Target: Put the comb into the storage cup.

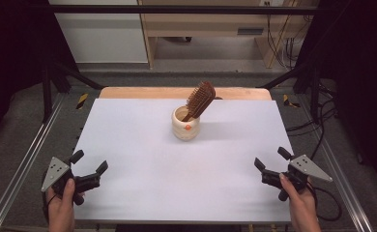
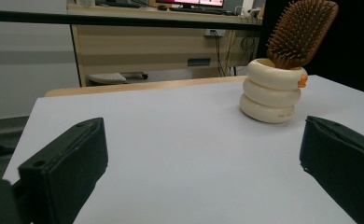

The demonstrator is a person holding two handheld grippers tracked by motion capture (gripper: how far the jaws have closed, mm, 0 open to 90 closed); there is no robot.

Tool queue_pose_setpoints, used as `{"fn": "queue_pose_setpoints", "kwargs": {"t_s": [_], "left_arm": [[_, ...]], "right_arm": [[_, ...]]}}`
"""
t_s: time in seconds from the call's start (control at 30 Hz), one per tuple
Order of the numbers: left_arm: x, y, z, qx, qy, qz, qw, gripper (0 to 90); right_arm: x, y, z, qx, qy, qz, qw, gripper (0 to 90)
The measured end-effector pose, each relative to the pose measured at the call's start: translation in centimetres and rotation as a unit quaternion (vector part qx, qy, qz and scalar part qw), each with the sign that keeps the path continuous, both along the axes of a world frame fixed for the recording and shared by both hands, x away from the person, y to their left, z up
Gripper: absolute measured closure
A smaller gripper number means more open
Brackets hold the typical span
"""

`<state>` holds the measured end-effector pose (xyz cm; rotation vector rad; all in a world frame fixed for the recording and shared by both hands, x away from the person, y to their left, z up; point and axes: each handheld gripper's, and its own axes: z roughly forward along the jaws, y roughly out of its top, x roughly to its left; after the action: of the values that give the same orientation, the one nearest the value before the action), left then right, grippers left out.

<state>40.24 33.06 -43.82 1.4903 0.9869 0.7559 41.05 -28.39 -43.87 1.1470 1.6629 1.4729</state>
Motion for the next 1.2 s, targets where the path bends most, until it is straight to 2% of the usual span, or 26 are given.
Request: {"fn": "queue_pose_setpoints", "kwargs": {"t_s": [0.17, 0.47, 0.6, 0.73, 1.07, 1.2], "left_arm": [[0.0, 0.1, 0.0, -0.006, -0.001, 0.001, 1.0000, 1.2], [0.0, 0.1, 0.0, -0.003, -0.003, -0.002, 1.0000, 1.2], [0.0, -0.2, 0.1, 0.011, -0.009, -0.003, 0.9999, 1.2], [0.0, -0.5, 0.1, 0.015, -0.009, -0.010, 0.9998, 1.2], [0.0, -0.4, 0.1, 0.007, -0.008, -0.012, 0.9999, 1.2], [0.0, -0.5, 0.1, 0.010, -0.010, -0.014, 0.9998, 1.2]], "right_arm": [[-0.1, 0.2, -0.5, -0.006, 0.002, 0.005, 1.0000, 3.0], [-0.1, 0.9, -1.2, -0.016, 0.007, 0.021, 0.9996, 2.9], [-0.1, 1.3, -1.5, -0.018, 0.009, 0.029, 0.9994, 2.9], [-0.1, 1.6, -1.7, -0.019, 0.010, 0.038, 0.9990, 2.9], [0.2, 2.4, -2.2, -0.021, 0.017, 0.060, 0.9978, 2.9], [0.3, 2.6, -2.2, -0.019, 0.018, 0.067, 0.9974, 2.9]]}}
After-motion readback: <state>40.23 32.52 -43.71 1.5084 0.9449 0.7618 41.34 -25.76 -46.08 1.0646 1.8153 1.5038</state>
